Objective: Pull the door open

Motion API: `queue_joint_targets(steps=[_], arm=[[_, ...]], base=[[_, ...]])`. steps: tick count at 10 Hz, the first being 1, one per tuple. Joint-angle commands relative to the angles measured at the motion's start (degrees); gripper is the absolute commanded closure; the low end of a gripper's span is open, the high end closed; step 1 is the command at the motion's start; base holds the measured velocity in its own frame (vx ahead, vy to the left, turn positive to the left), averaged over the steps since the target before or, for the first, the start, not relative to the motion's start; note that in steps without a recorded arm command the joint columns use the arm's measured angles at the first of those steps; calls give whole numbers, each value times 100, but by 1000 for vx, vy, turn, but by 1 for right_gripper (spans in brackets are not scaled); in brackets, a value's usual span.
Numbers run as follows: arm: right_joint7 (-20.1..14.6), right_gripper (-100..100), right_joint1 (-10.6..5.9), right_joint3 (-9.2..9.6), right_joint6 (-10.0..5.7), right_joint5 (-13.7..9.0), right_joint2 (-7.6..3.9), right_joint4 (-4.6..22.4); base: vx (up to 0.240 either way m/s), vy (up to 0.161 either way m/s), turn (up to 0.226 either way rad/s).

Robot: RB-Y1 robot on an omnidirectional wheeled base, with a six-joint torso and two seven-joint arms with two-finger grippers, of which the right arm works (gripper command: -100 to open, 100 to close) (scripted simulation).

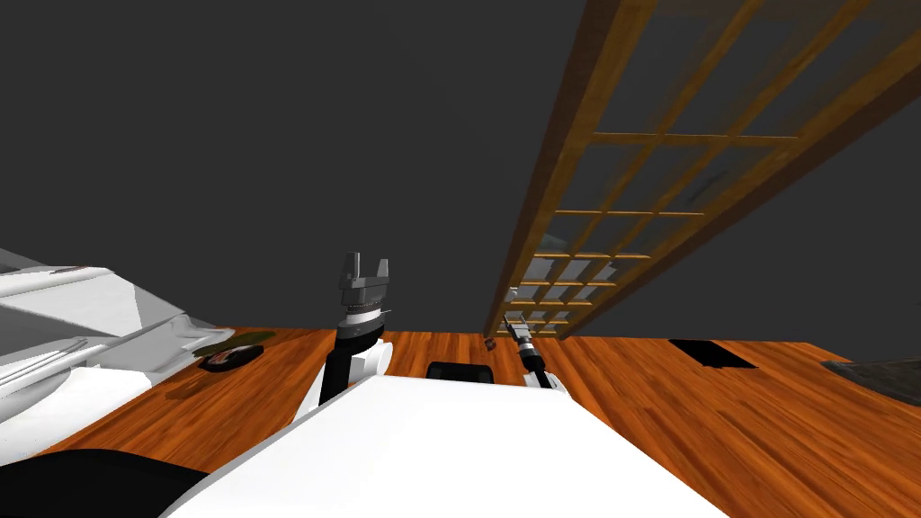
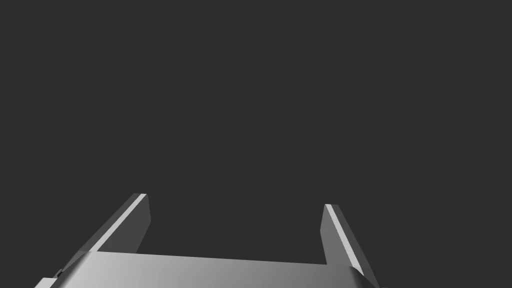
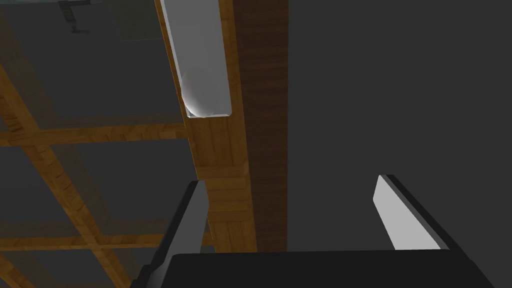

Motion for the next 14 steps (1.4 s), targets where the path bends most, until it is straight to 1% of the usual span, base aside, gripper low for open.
queue_joint_targets(steps=[1,2,5,7,9,11,12,13,14], arm=[[11,-100,107,28,64,-58,12,-167],[70,-100,205,54,68,-223,-15,-238],[156,-100,348,92,74,-463,-55,-342],[183,-100,391,104,76,-536,-67,-373],[202,-100,424,113,78,-591,-76,-397],[214,-100,443,118,78,-623,-82,-411],[210,-100,438,116,79,-614,-81,-408],[210,100,438,116,79,-614,-81,-408],[210,100,438,116,79,-614,-81,-408]], base=[[36,56,43],[68,26,142],[148,-58,127],[154,-91,66],[177,-149,77],[164,-126,42],[75,-52,8],[-25,13,-7],[-28,6,-41]])
